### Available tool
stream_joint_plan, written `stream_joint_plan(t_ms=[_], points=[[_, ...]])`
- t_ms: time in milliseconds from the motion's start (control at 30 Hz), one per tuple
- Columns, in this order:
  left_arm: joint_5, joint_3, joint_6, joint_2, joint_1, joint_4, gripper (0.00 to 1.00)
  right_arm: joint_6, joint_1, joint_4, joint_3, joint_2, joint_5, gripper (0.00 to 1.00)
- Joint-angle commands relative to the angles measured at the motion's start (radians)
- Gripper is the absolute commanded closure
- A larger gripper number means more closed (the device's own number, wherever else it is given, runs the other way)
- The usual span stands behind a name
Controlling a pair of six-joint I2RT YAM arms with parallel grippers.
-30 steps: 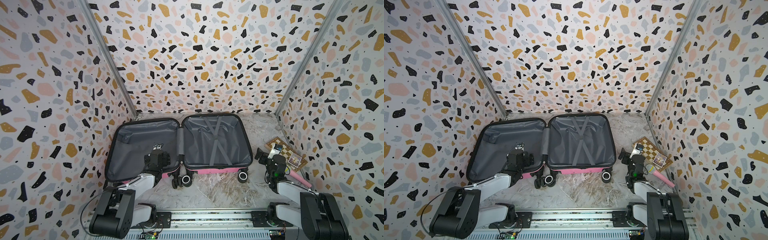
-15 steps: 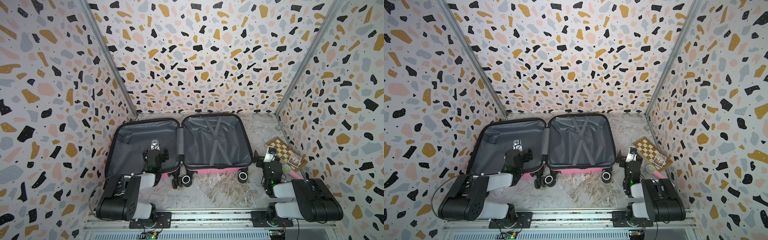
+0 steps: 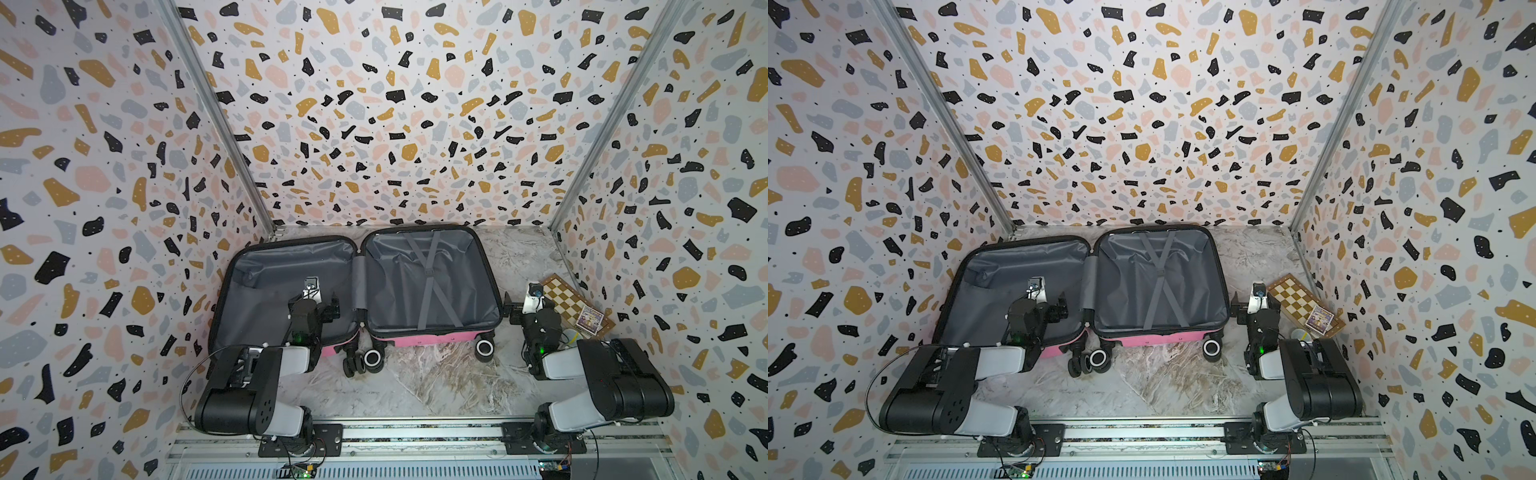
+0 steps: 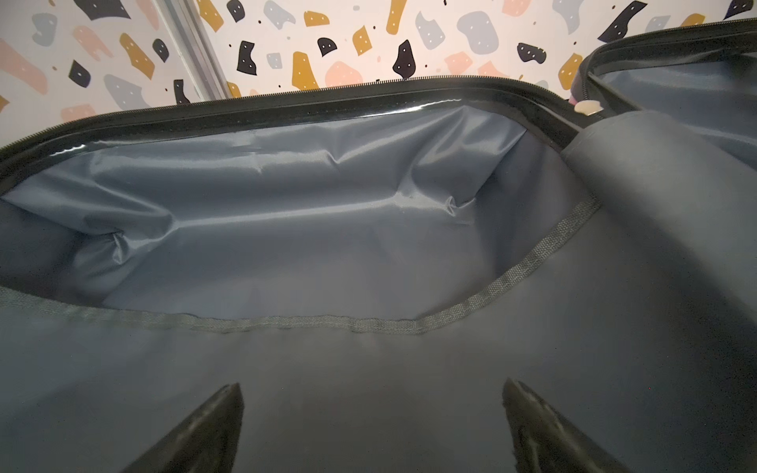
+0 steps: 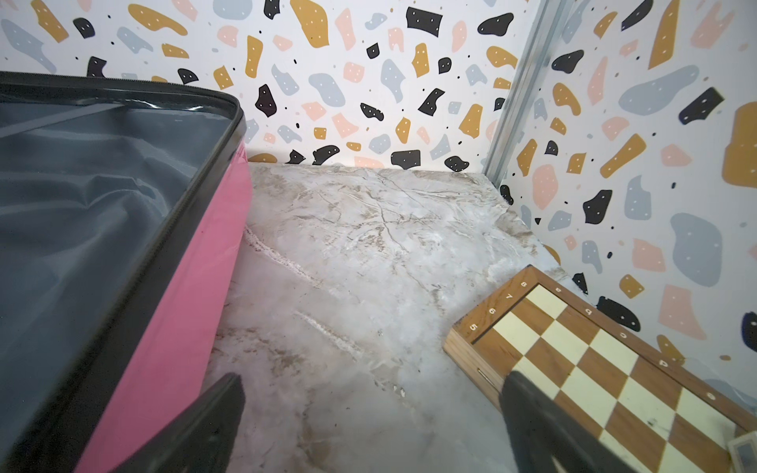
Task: Open the suitcase zippers
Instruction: Reset both arms
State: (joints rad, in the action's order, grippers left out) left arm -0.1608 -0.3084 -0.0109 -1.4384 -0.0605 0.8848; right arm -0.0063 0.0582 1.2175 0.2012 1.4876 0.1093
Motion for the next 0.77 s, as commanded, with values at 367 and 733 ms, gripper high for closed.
stream_joint_plan(t_ms=[367,733], points=[[0.023,-0.003,0.012,-0.006,0.008,0.014,0.01,-0.009,0.020,-0.028,0.024,-0.009,-0.081,0.00],[0.024,-0.003,0.011,-0.005,0.008,0.013,0.01,-0.014,0.020,-0.029,0.021,-0.010,-0.093,0.00]])
